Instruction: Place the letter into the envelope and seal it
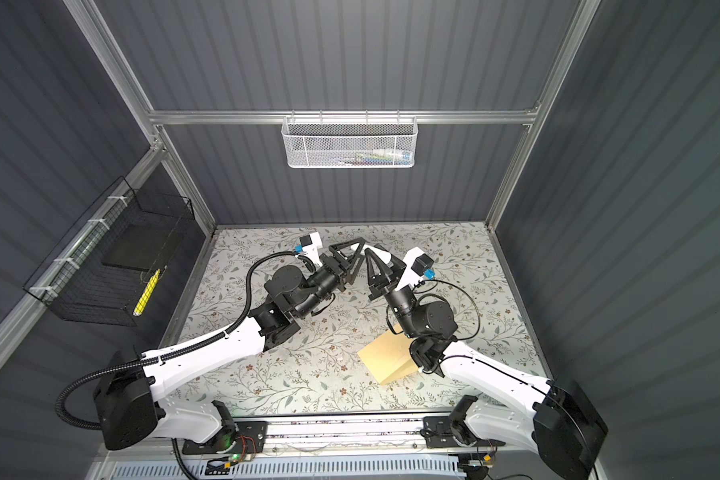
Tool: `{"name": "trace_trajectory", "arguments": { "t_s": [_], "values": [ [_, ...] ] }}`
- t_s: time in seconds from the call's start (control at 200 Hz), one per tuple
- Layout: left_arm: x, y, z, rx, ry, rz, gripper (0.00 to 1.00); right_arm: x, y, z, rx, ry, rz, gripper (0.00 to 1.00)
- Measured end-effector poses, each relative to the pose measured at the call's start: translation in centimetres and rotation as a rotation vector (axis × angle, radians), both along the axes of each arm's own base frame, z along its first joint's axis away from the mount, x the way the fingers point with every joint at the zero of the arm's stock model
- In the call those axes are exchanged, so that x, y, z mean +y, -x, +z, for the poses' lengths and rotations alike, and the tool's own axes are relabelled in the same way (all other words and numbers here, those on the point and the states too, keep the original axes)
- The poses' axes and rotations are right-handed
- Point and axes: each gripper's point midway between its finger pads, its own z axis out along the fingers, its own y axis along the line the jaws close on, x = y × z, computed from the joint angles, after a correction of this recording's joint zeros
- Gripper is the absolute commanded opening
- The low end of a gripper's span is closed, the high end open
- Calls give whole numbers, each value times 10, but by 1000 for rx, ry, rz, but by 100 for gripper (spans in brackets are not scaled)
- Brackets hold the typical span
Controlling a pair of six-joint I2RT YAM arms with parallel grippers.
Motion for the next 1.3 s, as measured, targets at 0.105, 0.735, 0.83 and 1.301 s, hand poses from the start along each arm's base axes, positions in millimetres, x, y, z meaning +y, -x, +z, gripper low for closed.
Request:
{"name": "trace_trajectory", "arguments": {
  "t_s": [0.105,0.735,0.83,1.301],
  "values": [
    [2,-1,2,6,14,9,52,2,1,-2,-3,4,0,0],
    [-1,-2,9,33,46,-12,0,8,5,-19,-13,-34,8,35],
    [-2,-2,5,21,17,-13,0,9,5,-25,5,-16,15,59],
    [-7,-2,-3,-30,-133,-65,0,-5,18,-43,155,70,96,88]
  ]
}}
